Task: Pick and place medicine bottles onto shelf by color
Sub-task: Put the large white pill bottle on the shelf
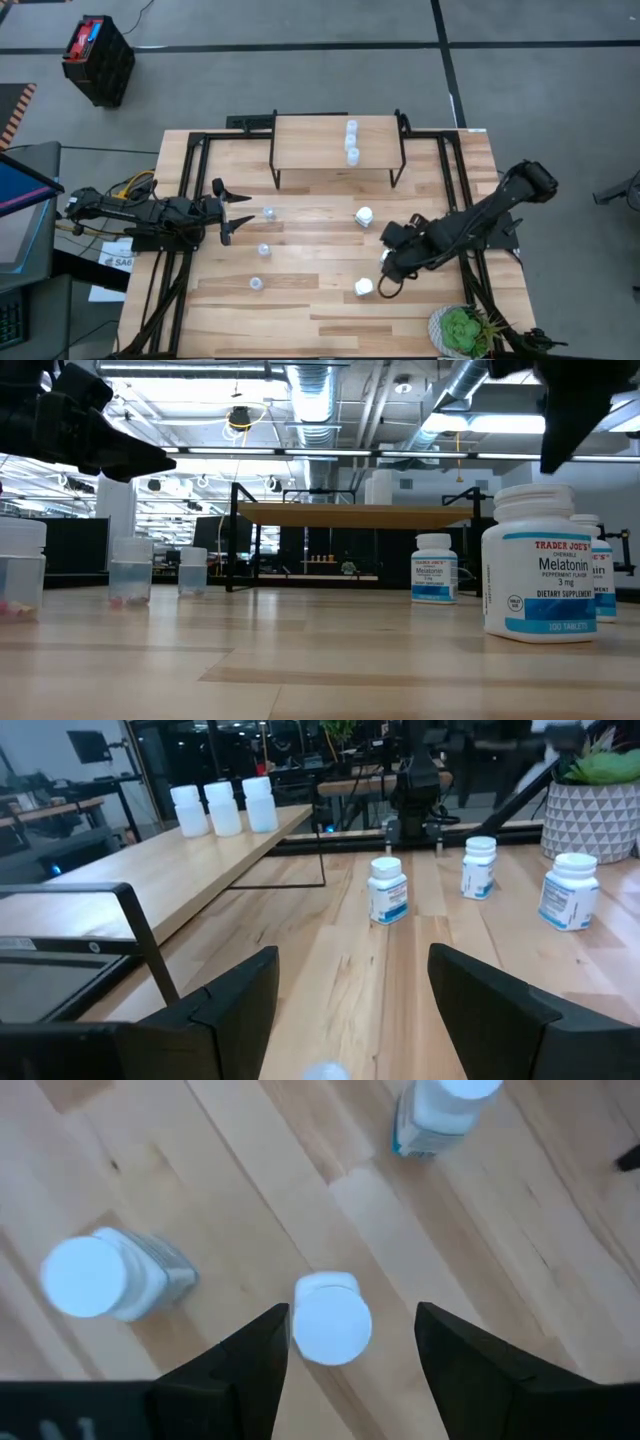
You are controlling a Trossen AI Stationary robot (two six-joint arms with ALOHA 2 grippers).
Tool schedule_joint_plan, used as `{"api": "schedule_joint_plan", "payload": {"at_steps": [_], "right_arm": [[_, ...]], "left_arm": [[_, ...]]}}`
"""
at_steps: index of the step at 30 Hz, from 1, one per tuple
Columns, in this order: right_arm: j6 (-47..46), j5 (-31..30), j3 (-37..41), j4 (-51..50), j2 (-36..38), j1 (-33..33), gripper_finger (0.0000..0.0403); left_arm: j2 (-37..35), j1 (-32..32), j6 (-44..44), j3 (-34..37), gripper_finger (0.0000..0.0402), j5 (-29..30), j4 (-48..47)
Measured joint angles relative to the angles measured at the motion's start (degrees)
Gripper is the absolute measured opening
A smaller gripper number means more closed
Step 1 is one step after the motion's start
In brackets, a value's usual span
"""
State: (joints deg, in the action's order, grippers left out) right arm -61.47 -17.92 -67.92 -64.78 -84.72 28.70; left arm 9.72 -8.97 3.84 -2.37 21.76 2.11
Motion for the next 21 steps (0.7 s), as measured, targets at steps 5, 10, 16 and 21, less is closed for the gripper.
{"api": "schedule_joint_plan", "payload": {"at_steps": [5,10,16,21], "right_arm": [[-0.1,4.5,0.0,0.0,-1.6,-2.3,0.0239],[-0.3,7.3,0.0,-0.1,0.9,-5.0,0.0239],[-5.1,10.6,0.0,0.1,2.8,-6.0,0.0249],[-5.1,10.7,0.0,1.3,1.6,-4.9,0.0263]], "left_arm": [[0.0,0.0,-0.7,0.0,0.0245,0.0,0.1],[0.0,0.0,-1.6,0.0,0.0245,0.0,0.2],[0.0,0.0,-1.7,0.0,0.0245,0.0,0.0],[0.0,0.0,-1.7,0.0,0.0245,0.0,0.0]]}}
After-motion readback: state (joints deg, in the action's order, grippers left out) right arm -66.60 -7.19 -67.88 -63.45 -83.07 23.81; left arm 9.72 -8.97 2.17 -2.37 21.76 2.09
